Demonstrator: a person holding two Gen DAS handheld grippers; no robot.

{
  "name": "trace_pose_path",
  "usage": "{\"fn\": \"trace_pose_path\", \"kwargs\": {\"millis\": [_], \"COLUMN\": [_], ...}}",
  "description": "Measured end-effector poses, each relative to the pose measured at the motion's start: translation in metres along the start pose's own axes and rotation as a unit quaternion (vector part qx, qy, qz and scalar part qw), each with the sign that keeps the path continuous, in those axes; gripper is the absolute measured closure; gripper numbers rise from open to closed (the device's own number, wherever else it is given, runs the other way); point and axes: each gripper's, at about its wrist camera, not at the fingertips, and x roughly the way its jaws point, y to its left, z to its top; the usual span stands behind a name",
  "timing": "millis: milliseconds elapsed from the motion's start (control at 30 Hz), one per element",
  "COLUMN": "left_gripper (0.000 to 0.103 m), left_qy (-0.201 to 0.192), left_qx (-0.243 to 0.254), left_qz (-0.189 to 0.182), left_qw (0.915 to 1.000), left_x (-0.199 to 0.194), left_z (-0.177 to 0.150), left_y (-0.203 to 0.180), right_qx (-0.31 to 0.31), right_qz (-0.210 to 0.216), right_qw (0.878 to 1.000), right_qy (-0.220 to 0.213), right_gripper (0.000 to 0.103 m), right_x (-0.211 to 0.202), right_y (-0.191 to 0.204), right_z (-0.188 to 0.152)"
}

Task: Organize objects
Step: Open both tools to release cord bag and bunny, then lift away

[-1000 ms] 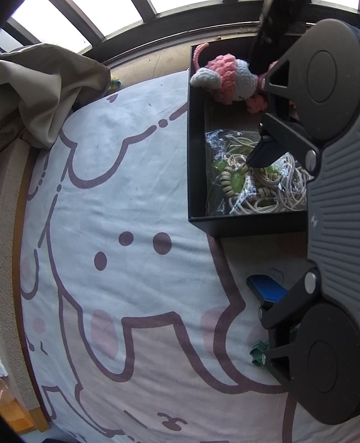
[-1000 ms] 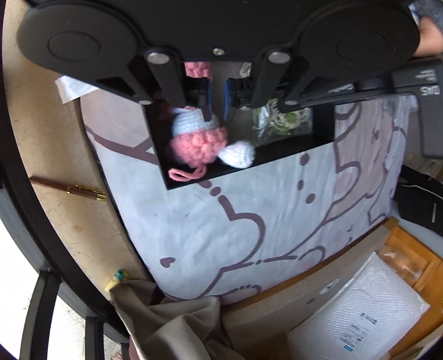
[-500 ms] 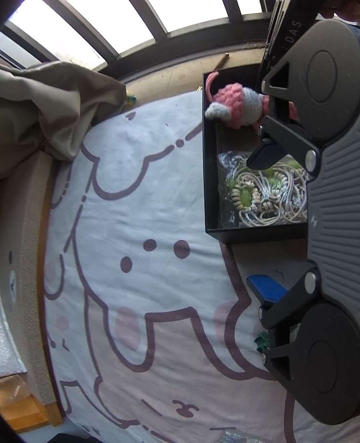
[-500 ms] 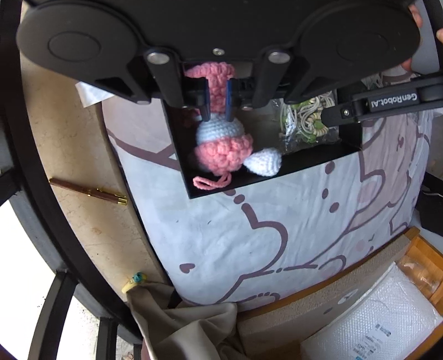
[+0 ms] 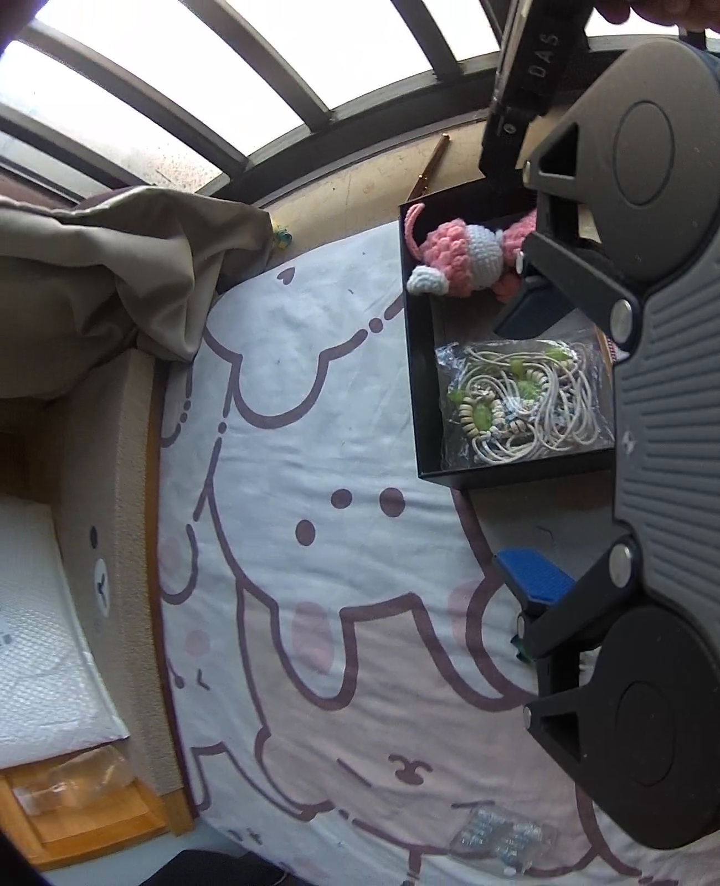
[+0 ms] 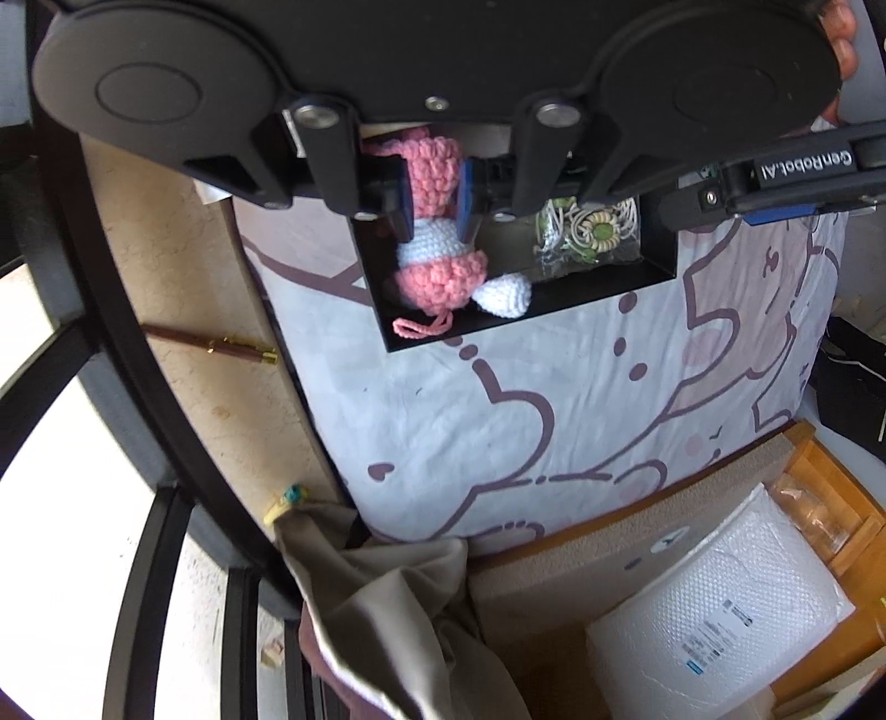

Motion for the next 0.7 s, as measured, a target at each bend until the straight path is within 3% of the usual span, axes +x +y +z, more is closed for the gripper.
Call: {"fn": "trace_pose_path", "kwargs": {"millis": [700], "left_gripper": [0.019], "left_qy": [-0.049], "left_qx": [0.017], "left_qz": [0.013], "left_qw": [0.9986], "left_x": [-0.069], "left_z": [-0.035], "left_y": [-0.015], "right_qx": [-0.010], "right_qz": [-0.013], "right_qw": [0.997], "right_qy": [-0.069], "right_gripper": [0.065], "right_x": [-0.083], "right_y": [-0.004], "right_z": [-0.037]}}
